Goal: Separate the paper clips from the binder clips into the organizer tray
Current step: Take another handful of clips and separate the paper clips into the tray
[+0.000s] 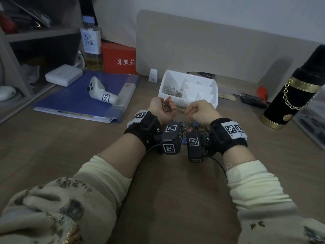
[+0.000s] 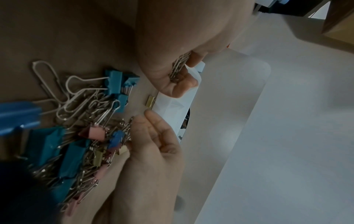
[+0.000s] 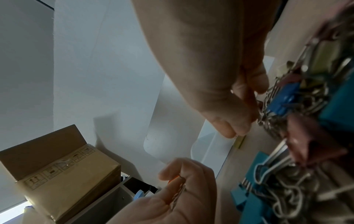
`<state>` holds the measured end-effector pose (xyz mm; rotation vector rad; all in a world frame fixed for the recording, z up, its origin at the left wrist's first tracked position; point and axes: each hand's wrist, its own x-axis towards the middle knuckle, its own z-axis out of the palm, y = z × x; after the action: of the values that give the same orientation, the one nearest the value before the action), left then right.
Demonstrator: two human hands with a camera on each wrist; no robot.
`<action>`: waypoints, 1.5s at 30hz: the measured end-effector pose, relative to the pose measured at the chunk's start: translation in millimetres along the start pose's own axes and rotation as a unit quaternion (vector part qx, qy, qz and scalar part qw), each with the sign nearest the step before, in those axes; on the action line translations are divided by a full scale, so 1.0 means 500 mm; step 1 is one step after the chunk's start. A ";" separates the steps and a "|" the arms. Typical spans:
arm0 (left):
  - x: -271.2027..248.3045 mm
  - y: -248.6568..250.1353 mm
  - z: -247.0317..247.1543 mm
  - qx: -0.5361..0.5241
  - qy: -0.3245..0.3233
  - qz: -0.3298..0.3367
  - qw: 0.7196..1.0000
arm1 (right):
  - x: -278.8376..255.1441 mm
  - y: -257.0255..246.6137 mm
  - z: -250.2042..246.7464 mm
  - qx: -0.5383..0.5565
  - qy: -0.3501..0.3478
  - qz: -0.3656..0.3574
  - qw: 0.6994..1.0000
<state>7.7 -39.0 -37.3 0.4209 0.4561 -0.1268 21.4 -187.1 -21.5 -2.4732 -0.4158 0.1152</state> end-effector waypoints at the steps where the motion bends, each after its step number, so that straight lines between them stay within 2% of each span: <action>1: 0.001 0.000 0.000 0.000 0.000 0.000 1.000 | 0.001 0.000 -0.001 0.006 0.013 -0.006 1.000; 3: 0.002 0.001 0.000 0.001 0.002 0.000 1.000 | 0.002 0.002 -0.006 0.014 0.036 -0.011 0.999; 5: 0.002 0.001 0.000 0.000 0.001 -0.002 1.000 | 0.004 0.004 -0.014 -0.006 0.022 -0.012 1.000; 8: 0.002 0.001 0.000 -0.004 0.000 -0.003 1.000 | 0.004 0.002 -0.022 -0.058 -0.087 -0.010 0.994; 10: 0.002 0.000 0.000 -0.003 -0.002 -0.002 1.000 | -0.001 -0.002 -0.022 -0.066 -0.132 -0.004 0.989; 17: 0.003 -0.001 0.000 0.001 -0.003 0.000 1.000 | -0.007 -0.008 -0.015 -0.070 -0.145 -0.010 0.987; 30: 0.002 -0.005 0.001 0.010 0.001 0.000 1.000 | -0.005 -0.007 -0.005 -0.126 -0.101 -0.040 0.986; 33: -0.001 -0.005 0.002 0.010 -0.002 -0.002 1.000 | -0.004 -0.003 -0.002 -0.130 -0.069 -0.046 0.988; 38: -0.004 -0.005 0.003 0.010 0.003 -0.001 1.000 | 0.003 -0.001 0.003 -0.072 0.011 -0.042 0.996; 45: -0.017 -0.012 0.009 0.009 0.017 0.008 1.000 | 0.014 -0.005 0.004 0.037 0.103 -0.047 0.993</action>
<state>0.7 -46.0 -31.8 0.4440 0.4853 -0.1090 27.1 -181.8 -21.8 -2.3593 -0.4311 -0.1592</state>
